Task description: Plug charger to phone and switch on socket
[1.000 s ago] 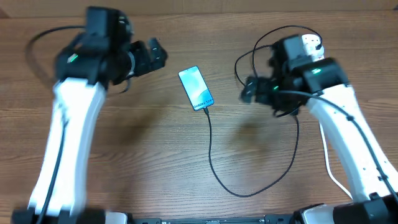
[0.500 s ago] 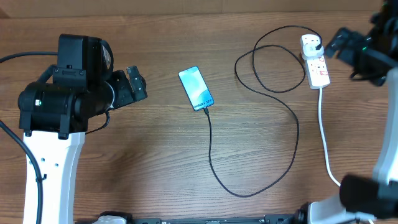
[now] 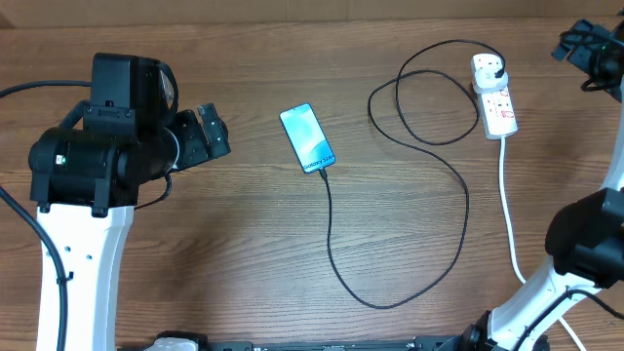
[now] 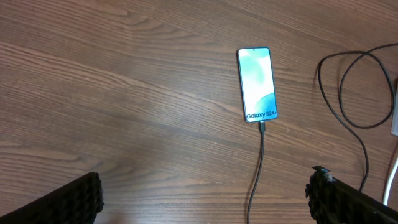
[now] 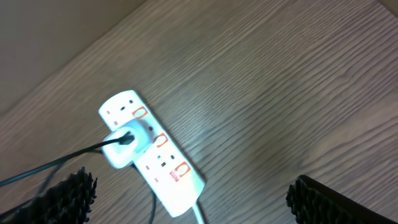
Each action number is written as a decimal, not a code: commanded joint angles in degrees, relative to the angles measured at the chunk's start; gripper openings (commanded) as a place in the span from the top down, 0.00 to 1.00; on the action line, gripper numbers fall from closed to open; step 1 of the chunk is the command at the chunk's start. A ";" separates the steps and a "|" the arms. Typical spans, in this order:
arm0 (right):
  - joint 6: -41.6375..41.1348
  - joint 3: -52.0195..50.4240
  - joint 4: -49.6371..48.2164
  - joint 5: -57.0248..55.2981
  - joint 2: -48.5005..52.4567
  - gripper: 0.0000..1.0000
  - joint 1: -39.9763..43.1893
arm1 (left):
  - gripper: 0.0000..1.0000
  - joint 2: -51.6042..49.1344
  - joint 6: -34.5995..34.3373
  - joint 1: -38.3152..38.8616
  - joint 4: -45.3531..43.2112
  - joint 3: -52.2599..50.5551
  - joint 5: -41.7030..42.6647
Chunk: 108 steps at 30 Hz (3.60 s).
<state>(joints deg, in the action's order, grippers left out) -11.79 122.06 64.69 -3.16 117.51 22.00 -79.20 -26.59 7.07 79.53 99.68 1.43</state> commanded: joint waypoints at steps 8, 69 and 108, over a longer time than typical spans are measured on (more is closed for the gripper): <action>1.64 0.79 -2.23 -1.27 11.58 0.00 -0.07 | 0.00 -0.20 0.87 -0.31 -0.04 -0.11 -0.37; -12.24 -13.00 -17.94 5.25 17.68 0.00 -1.49 | 0.01 -0.20 0.87 -0.31 -0.04 -0.11 -0.37; -12.22 -14.49 -18.23 9.29 18.93 0.00 -1.49 | 0.01 -0.20 0.87 -0.31 -0.04 -0.09 -0.37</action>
<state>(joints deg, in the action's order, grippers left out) -24.40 109.38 46.13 4.23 135.09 21.02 -79.20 -26.59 7.07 79.55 99.68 1.43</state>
